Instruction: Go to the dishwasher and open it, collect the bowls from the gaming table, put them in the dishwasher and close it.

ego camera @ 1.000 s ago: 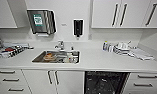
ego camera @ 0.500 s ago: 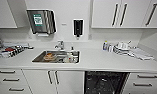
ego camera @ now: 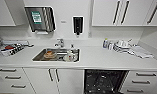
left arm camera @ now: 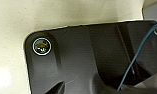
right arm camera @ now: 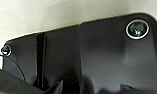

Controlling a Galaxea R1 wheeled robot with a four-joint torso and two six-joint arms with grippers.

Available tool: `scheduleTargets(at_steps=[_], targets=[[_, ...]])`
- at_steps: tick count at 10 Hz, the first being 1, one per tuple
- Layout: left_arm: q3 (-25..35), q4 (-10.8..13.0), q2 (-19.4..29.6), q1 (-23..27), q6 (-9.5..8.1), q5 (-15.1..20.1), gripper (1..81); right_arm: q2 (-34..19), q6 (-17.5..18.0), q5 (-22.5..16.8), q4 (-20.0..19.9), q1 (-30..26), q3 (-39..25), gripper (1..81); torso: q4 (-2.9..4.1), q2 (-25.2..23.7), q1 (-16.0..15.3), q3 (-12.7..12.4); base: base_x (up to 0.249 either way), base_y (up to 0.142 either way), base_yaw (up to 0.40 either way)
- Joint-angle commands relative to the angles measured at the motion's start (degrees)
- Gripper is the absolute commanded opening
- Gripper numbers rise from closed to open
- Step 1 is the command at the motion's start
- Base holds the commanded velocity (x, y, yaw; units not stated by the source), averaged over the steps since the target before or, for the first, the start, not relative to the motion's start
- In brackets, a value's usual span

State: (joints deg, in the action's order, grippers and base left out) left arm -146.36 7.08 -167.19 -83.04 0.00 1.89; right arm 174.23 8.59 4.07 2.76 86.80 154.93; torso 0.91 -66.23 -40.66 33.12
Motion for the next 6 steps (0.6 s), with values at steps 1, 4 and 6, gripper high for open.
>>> scheduleTargets(at_steps=[1,4,6], targets=[[-0.1,-0.3,0.3,2.1,0.09,3.4,81.1,0.5,0.1,-3.3,0.2,-2.2,0.4,81.1,0.00,5.5,3.6,0.0,0.000,0.000,0.000],[-0.1,-0.2,-0.2,2.1,0.18,3.4,81.1,0.6,0.2,-3.2,0.1,-2.3,0.4,81.1,0.00,11.5,7.4,-2.5,0.000,0.000,0.000],[-0.1,-0.2,-0.1,2.0,0.18,3.4,81.1,0.6,0.2,-3.2,0.2,-2.2,0.4,81.1,0.00,14.9,9.6,-5.1,0.000,0.000,0.000]])
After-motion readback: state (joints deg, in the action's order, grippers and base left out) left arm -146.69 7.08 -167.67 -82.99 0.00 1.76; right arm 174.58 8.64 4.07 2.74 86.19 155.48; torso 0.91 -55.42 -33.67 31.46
